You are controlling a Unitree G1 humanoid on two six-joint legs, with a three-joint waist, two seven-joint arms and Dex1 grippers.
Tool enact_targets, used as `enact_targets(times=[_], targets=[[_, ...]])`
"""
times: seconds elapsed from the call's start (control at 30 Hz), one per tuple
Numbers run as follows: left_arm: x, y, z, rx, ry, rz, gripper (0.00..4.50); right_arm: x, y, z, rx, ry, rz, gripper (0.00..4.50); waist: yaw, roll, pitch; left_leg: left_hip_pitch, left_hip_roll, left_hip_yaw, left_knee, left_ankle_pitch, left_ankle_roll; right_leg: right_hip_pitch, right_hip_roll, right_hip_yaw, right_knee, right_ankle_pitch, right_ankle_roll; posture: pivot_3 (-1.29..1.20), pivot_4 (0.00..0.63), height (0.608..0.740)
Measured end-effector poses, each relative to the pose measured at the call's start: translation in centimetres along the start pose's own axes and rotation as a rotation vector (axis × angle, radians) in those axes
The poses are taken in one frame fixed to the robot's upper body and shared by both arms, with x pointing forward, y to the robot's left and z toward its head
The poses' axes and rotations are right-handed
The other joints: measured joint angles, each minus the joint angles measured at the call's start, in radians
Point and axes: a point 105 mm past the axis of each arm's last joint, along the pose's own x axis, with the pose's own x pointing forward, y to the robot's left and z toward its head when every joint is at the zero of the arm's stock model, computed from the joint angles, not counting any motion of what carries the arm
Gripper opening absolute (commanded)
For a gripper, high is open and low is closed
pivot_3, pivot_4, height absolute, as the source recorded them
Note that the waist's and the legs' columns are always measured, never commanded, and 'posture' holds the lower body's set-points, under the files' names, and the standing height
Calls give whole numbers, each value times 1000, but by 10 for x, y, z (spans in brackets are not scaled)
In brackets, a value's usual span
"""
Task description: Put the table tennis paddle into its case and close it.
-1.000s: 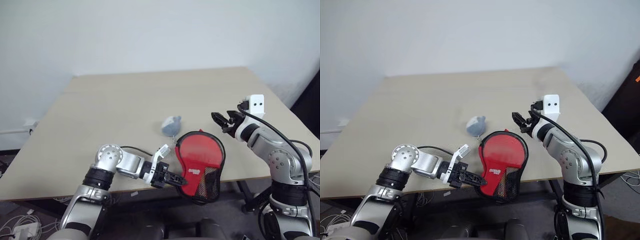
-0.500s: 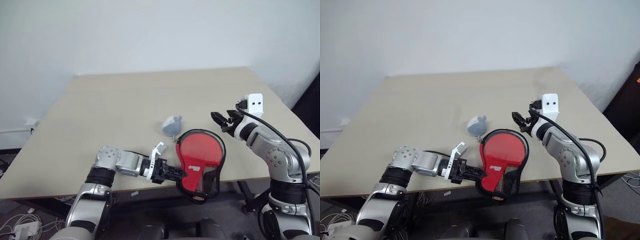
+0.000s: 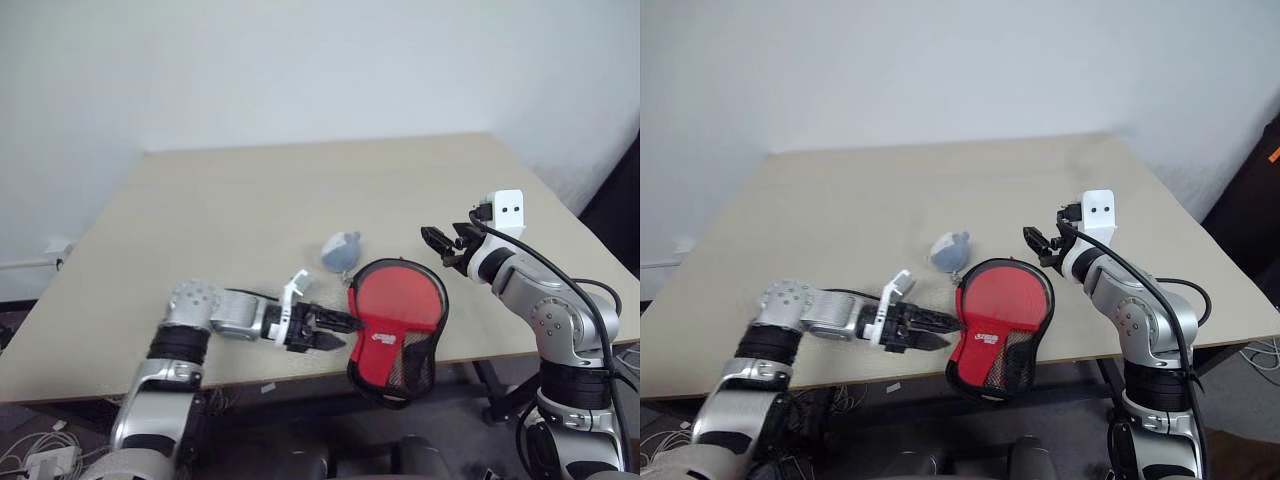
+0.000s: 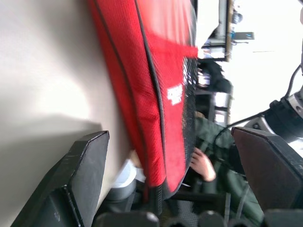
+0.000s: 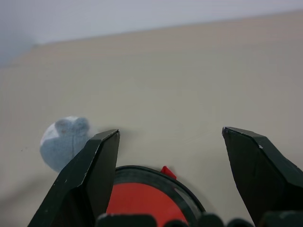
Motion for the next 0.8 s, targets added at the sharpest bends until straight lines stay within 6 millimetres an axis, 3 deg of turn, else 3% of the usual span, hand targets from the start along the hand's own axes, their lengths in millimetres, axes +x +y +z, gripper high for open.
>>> enact_targets(times=[0.13, 0.33, 0.4, 0.5, 0.57, 0.8], targets=[[-16, -9, 20, 122, -75, 0, 4465, 3, 16, -11, -25, 40, 68, 3771, 3, 0, 0, 0, 0, 1, 0, 0, 0, 1, 0, -1, 0, 0, 0, 0, 0, 740], [-27, -17, 76, 321, -248, 22, 4465, 14, 40, -48, -70, 154, 130, 3771, 3, -1, 1, 0, 0, 4, 0, 1, -1, 1, 0, -3, -1, 0, 0, 0, 0, 740], [-23, -20, 97, 366, -314, 36, 4465, 16, 51, -64, -81, 202, 170, 3771, 4, -2, 2, -1, 0, 3, 0, 1, -2, 1, 0, -3, -2, 0, 0, 0, 0, 740], [-15, -27, 118, 402, -378, 36, 4500, 17, 61, -84, -89, 264, 208, 4363, 4, -6, 4, -5, 0, -1, 1, 2, -3, -2, 0, -3, -2, 0, 0, 0, 0, 740], [-13, -32, 126, 427, -398, 37, 4500, 17, 60, -92, -70, 289, 202, 4494, 1, -6, 4, -10, 0, -2, 1, 4, -6, -6, 0, -2, -2, 1, -1, 0, 0, 740], [3, -37, 154, 536, -455, 164, 4500, 17, 59, -97, -89, 294, 208, 4494, -1, -7, 5, -11, 0, -2, 1, 4, -6, -8, 0, -2, -1, 1, -1, 0, 0, 740]])
